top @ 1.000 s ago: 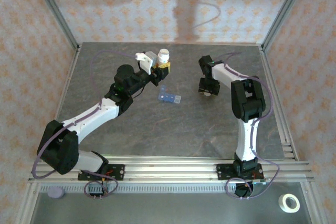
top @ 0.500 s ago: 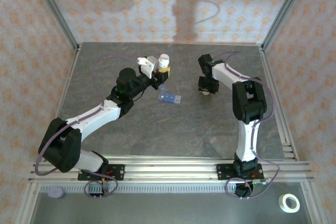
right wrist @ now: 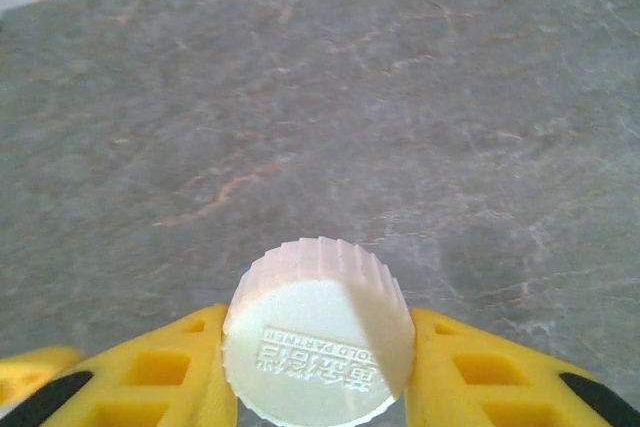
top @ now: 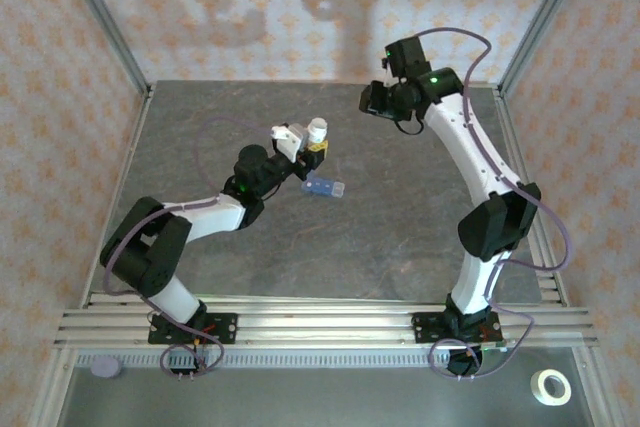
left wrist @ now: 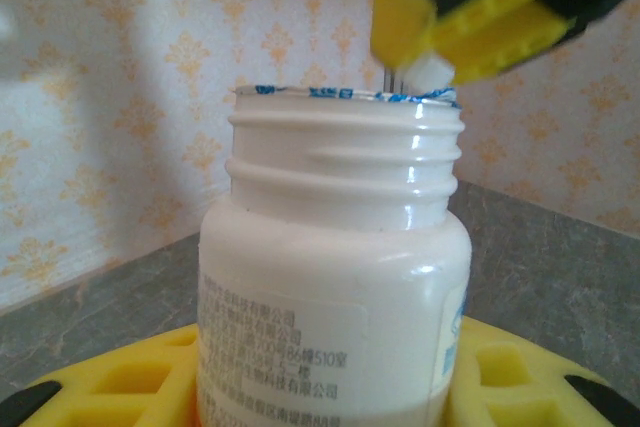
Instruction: Sort the pills into containers
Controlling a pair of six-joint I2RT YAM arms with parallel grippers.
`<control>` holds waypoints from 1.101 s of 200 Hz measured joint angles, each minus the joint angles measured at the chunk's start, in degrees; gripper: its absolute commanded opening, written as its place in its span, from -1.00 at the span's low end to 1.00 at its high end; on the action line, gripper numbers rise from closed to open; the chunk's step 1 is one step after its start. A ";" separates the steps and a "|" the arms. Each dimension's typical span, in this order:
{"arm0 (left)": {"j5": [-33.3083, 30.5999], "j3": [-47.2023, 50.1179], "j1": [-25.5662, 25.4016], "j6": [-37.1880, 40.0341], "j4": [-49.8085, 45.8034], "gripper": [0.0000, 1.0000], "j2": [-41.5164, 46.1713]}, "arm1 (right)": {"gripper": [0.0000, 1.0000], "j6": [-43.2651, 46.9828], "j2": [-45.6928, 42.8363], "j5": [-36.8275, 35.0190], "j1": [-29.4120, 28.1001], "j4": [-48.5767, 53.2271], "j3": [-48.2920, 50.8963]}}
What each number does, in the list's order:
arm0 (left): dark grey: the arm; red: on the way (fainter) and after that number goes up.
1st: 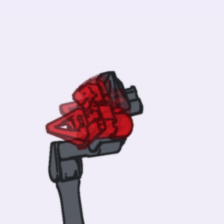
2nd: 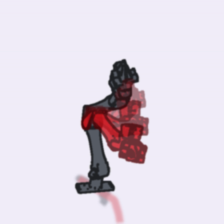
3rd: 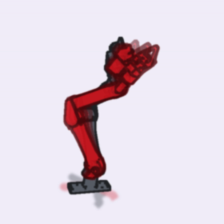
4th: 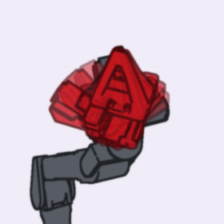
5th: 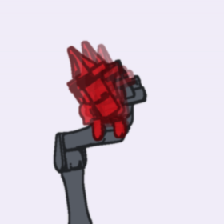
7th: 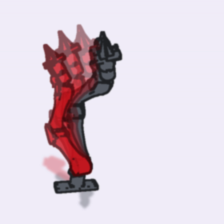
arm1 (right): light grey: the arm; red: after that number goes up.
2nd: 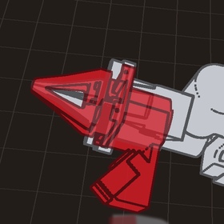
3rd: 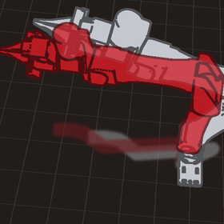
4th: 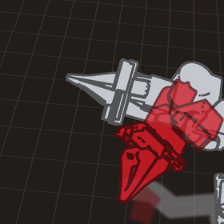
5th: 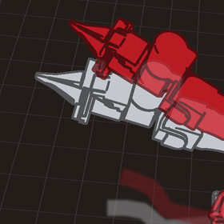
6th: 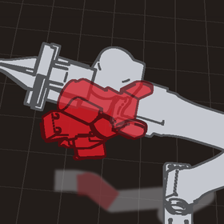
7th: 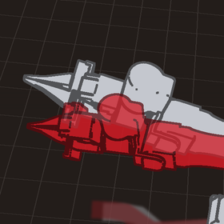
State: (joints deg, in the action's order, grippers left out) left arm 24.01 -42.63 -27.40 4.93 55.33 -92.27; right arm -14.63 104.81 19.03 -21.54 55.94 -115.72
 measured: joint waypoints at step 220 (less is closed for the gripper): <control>11.78 -3.41 1.68 1.86 -2.34 -1.00 -7.41 | -0.20 10.49 8.72 11.43 -6.23 17.14 -11.50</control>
State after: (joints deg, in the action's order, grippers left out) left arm 35.79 -46.04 -25.71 6.79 52.99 -99.68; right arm -4.14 113.54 30.46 -27.77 73.08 -127.22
